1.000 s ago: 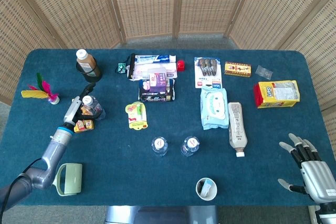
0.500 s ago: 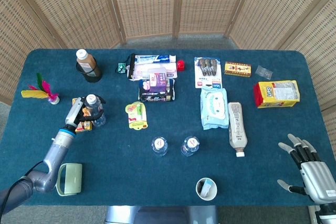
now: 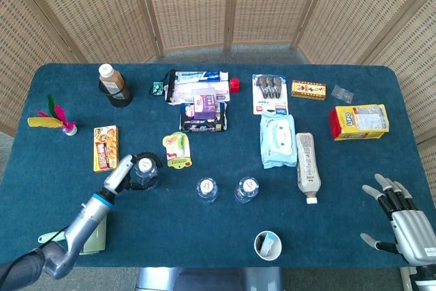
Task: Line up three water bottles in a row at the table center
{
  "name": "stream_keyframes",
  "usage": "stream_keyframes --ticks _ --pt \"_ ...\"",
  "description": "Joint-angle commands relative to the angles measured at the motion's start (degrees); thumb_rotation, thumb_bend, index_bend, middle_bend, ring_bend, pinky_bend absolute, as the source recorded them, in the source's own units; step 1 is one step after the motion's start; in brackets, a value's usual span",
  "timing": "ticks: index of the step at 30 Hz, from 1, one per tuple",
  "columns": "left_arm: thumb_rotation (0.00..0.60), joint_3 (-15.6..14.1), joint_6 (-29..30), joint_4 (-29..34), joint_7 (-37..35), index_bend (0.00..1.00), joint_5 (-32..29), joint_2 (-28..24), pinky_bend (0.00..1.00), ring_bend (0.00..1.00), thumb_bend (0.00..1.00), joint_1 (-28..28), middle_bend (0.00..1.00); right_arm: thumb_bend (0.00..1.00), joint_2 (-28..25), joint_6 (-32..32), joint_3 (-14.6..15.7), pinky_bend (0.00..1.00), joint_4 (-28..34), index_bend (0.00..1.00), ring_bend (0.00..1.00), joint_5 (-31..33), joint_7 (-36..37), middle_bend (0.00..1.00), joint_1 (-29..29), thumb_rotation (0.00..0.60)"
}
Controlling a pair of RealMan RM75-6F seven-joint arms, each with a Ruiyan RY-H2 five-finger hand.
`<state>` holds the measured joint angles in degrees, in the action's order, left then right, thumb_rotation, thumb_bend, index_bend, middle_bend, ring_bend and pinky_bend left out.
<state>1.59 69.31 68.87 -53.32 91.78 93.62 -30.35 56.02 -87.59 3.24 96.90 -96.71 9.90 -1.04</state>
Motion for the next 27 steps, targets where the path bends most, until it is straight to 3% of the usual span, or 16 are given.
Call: stream_keyframes --ticks 1,27 --pt "0.6 -0.39 0.76 0.39 1.01 0.51 0.51 1.62 0.47 0.35 0.39 0.17 0.44 0.0 -0.02 0.12 0.01 0.0 -0.06 0.17 0.0 0.02 0.08 0.03 -0.06 0.6" --pt "0.6 -2.77 -0.89 0.45 7.02 0.51 2.01 6.55 0.45 0.35 0.37 -1.8 0.44 0.0 -0.37 -0.41 -0.01 0.0 -0.42 0.17 0.0 -0.08 1.39 0.03 0.0 0.6"
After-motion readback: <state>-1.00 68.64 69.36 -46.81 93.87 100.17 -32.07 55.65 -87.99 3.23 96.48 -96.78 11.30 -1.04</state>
